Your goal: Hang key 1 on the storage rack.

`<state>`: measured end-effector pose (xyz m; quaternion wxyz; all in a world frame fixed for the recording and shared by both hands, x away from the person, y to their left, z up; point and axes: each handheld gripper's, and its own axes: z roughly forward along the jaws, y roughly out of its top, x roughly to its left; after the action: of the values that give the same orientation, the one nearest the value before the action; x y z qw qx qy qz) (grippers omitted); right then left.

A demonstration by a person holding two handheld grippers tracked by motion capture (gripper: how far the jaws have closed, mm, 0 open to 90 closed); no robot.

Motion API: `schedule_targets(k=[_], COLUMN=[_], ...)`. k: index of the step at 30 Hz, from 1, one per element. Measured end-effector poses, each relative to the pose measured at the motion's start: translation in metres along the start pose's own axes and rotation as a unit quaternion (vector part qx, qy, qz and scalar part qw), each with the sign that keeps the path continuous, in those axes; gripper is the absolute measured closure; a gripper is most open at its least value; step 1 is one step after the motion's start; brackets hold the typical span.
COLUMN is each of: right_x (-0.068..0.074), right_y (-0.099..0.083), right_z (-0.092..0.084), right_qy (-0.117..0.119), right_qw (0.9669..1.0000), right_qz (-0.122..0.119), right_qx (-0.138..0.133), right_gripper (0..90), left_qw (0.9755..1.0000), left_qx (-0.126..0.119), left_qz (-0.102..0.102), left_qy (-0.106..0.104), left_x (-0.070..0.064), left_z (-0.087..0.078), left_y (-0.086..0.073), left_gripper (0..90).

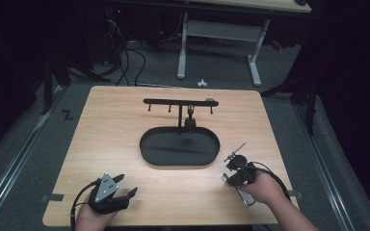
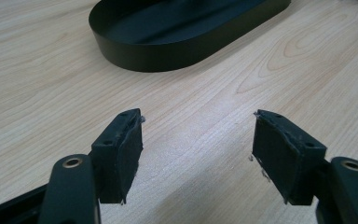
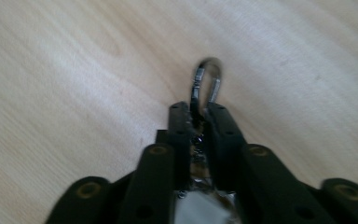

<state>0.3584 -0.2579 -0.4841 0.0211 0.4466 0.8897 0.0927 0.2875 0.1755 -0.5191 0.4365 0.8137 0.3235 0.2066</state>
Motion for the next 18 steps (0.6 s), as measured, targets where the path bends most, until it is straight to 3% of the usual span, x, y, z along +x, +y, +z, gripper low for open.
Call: schedule_targets(k=[18], right_x=[-0.0105], right_y=[0.0031], right_z=[0.0021], right_qy=[-0.012], right_qw=[0.9996], right_qz=[0.026], right_qx=[0.003], right_gripper=[82.6], left_qw=[1.0], left_qx=[0.0], left_qz=[0.001], left_qy=[-0.001], left_x=[0.0007], left_z=[-0.0001], left_y=[0.0002], left_gripper=[33.4])
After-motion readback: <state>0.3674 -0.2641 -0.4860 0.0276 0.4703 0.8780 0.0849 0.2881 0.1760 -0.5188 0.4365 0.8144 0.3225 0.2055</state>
